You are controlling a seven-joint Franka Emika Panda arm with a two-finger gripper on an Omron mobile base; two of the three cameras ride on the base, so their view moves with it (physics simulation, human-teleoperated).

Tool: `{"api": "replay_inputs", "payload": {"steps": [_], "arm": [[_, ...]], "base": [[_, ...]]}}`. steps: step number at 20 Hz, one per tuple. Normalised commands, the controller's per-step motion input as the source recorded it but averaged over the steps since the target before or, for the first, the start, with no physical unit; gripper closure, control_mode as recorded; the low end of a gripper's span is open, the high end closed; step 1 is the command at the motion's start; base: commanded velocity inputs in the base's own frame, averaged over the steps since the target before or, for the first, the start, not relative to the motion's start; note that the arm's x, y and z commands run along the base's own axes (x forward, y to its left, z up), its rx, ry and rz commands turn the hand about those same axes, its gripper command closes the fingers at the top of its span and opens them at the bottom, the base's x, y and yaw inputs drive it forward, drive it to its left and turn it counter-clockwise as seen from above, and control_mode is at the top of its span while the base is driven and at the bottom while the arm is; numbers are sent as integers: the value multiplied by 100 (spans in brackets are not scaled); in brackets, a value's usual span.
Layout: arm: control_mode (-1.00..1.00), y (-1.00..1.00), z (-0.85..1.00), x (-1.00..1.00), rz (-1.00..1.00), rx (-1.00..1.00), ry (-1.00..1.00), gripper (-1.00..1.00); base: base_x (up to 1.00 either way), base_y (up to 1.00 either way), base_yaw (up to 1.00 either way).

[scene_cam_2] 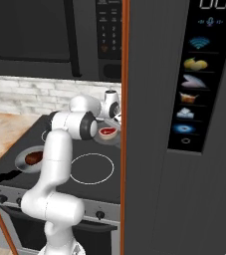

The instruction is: Place one of the steaks on the plate and the other in the bowl. Then place the bowl in the fridge.

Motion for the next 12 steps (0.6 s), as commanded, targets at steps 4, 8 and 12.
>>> {"api": "replay_inputs", "payload": {"steps": [4, 8, 12], "arm": [[-100, 0, -1, -2, 0, 0, 0, 100], [-100, 0, 0, -13, 0, 0, 0, 100], [-100, 1, 34, -43, 0, 6, -2, 100]], "base": [[0, 0, 0], [0, 0, 0], [0, 0, 0]]}}
